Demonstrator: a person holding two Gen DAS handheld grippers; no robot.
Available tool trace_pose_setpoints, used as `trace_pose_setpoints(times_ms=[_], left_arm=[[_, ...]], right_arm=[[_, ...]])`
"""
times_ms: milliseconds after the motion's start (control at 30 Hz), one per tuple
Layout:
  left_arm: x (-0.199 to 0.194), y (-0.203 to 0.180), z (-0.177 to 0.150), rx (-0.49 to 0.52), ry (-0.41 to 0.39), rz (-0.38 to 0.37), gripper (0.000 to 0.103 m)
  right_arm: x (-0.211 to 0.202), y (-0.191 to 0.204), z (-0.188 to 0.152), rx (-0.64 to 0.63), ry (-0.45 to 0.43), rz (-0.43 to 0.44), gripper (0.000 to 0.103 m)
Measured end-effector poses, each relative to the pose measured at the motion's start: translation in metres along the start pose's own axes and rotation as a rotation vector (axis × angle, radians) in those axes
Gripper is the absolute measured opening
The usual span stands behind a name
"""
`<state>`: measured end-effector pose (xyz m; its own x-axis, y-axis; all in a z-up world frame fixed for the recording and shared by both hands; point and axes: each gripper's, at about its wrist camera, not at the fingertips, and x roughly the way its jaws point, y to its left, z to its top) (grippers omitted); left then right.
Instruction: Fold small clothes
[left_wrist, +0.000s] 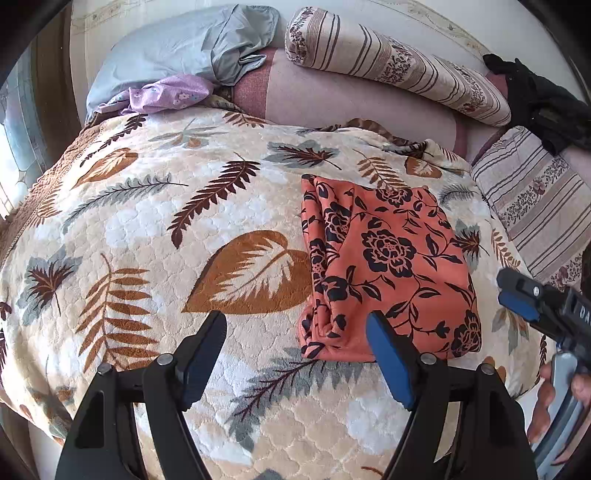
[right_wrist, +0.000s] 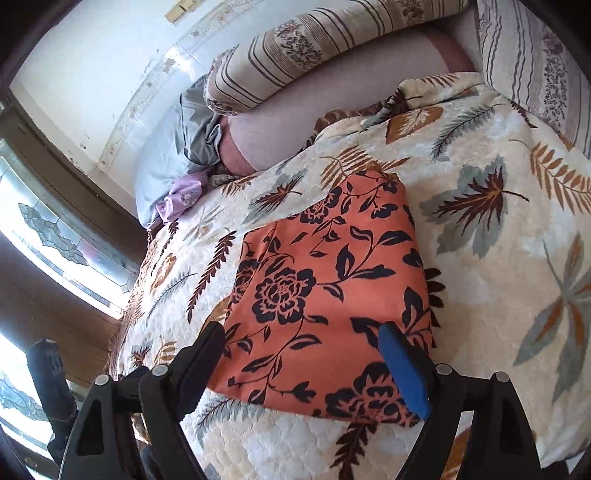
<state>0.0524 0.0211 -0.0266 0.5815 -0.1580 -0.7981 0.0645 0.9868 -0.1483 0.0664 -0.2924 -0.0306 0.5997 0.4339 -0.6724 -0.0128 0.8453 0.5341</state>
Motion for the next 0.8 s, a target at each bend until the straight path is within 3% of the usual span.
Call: trace_pose_setpoints(times_ms=[167, 300, 433, 567, 800], left_arm=[[-0.011, -0.011, -0.009, 0.023, -0.053, 0.039, 0.082], [-0.021, -0.017, -0.015, 0.045, -0.102, 0.088, 0.082], [-0.029, -0.018, -0.011, 0.037, -0.126, 0.131, 0.083], [-0.033, -0.02, -0.005, 0.031, -0.125, 0.175, 0.084], [-0.047, -0.03, 0.003, 0.029, -0.161, 0.167, 0.084]], right_arm=[[0.005, 0.002, -0.056, -0.01, 0.163, -0.08, 0.094], [0.005, 0.012, -0.082, -0.106, 0.206, -0.152, 0.094], [-0.017, 0.029, -0.072, -0.212, 0.114, -0.254, 0.094], [-0.033, 0.046, -0.062, -0.301, 0.018, -0.349, 0.103], [-0.041, 0.049, -0.052, -0.288, -0.037, -0.357, 0.103]])
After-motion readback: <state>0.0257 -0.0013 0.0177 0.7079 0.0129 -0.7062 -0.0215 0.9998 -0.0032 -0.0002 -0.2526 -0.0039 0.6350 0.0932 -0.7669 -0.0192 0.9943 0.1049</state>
